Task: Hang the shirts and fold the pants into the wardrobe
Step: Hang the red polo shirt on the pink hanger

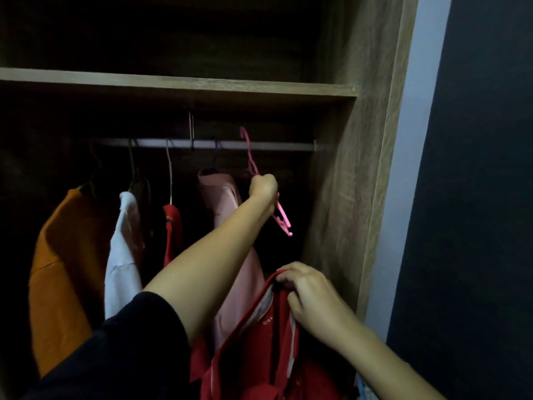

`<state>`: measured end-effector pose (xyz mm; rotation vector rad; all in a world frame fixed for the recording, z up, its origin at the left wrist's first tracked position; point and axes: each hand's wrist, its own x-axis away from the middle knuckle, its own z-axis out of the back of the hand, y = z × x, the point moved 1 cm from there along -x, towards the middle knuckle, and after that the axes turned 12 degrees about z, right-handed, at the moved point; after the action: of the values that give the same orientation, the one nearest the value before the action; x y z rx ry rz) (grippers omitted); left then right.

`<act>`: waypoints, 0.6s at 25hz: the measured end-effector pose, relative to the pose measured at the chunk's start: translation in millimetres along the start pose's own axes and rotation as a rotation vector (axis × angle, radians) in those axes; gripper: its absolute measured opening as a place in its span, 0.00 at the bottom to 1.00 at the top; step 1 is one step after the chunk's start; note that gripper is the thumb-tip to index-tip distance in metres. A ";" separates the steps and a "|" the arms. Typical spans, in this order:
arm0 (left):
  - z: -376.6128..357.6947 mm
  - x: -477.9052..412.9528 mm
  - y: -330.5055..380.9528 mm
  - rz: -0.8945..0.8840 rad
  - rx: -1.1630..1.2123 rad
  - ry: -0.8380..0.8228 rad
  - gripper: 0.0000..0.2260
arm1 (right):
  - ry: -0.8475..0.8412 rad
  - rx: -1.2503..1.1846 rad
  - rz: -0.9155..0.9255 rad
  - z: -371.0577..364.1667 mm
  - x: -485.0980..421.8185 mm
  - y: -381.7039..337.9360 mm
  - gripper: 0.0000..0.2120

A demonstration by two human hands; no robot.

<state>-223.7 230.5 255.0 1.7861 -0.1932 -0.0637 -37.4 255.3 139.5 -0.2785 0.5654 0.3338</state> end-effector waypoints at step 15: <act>230.8 190.4 -53.8 -0.122 -0.056 -0.008 0.06 | -0.093 0.104 0.062 -22.8 14.7 -77.0 0.23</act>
<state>-65.2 -12.0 162.8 1.7406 -0.0866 -0.1620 -7.3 180.8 125.4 -0.1448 0.4983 0.3738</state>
